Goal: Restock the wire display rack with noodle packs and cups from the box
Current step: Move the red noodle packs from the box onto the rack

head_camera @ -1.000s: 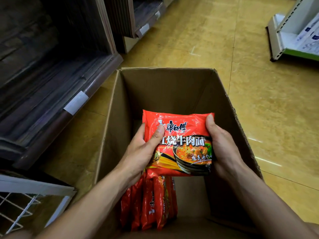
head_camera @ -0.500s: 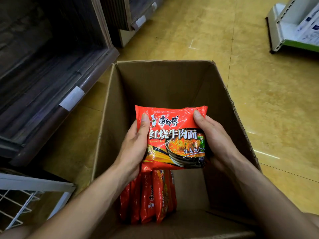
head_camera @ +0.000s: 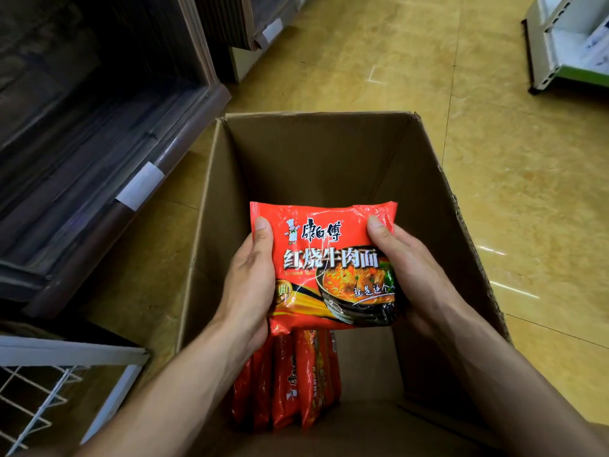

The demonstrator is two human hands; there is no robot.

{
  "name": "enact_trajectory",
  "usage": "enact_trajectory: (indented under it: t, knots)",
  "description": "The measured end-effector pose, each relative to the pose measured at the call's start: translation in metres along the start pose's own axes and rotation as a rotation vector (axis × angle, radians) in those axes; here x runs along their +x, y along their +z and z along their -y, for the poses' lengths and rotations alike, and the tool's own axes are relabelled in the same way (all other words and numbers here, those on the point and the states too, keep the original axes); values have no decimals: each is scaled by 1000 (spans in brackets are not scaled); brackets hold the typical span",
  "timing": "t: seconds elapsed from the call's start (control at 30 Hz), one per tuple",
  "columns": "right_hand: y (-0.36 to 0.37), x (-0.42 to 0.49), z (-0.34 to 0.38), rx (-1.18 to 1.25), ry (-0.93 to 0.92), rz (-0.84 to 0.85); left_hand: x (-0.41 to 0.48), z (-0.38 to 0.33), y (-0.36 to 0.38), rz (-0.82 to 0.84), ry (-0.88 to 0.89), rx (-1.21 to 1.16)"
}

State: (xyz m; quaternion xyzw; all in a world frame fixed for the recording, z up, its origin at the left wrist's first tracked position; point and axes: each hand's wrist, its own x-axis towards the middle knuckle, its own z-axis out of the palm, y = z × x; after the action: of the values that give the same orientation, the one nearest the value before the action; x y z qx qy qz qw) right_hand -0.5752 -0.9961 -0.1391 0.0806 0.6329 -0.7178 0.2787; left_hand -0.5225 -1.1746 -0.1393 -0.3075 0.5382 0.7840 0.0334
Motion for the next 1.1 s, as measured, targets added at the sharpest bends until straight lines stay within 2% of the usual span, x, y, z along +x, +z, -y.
enact_trajectory:
  t: [0.13, 0.3, 0.53, 0.8, 1.1]
  knots:
    - [5, -10, -1, -69, 47, -2, -10, 0, -4, -34, -46, 6]
    - [16, -24, -5, -3, 147, -33, -27, -1, -13, -59, -72, 74]
    - [38, -51, -9, -69, 155, -155, -53, -18, -18, -86, -118, 129]
    - [51, -100, -4, 0, 216, -239, -96, -24, -19, -130, -148, 224]
    - [60, -168, 6, 29, 330, -211, -180, -35, -31, -219, -316, 150]
